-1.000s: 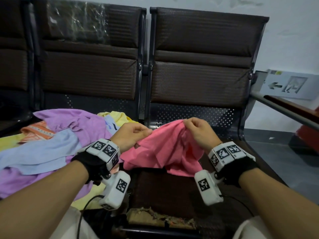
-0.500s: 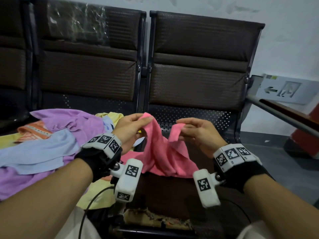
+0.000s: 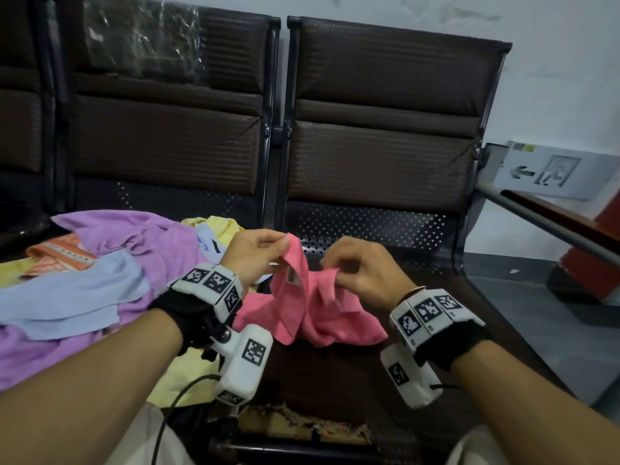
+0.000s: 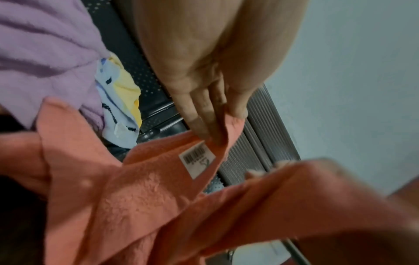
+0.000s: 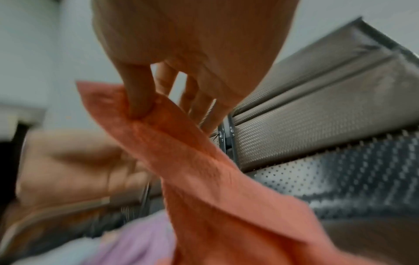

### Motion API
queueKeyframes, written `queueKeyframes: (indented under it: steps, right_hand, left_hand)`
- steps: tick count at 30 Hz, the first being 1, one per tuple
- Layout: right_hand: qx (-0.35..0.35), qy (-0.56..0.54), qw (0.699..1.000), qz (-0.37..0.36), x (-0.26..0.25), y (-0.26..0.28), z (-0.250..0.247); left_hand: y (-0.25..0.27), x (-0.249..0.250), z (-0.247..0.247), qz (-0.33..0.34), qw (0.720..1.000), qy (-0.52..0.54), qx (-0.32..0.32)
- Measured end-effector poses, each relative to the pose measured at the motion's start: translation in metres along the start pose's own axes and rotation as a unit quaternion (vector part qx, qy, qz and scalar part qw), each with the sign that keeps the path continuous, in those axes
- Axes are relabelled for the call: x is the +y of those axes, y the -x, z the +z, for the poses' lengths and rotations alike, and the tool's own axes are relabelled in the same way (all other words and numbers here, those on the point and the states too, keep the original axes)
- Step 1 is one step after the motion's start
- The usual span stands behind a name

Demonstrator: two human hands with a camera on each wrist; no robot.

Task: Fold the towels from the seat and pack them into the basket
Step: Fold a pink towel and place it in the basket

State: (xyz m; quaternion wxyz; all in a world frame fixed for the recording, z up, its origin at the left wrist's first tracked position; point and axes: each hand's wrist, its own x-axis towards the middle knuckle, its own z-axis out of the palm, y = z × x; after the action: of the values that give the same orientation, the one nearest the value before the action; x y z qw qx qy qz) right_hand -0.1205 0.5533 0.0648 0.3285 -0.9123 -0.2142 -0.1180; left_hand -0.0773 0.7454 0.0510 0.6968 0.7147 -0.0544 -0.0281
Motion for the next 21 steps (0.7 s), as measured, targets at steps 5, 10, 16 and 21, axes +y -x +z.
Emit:
queueKeyframes:
  steps: [5,10,16,21]
  right_hand:
    - [0.12,-0.158,0.978,0.068,0.0,-0.007,0.007]
    - [0.078,-0.065,0.989,0.107,0.008,-0.007,0.016]
    - [0.06,0.027,0.99,0.128,0.008,-0.009,0.022]
    - [0.054,0.033,0.99,0.128,0.009,-0.009,0.021]
  left_hand:
    - [0.008,0.003,0.005,0.022,0.996,-0.079,-0.042]
    - [0.014,-0.001,0.012,0.021,0.994,-0.072,-0.075]
    - [0.02,-0.002,0.019,-0.028,0.995,-0.041,-0.092]
    - [0.022,-0.002,0.016,-0.016,0.99,-0.06,-0.13]
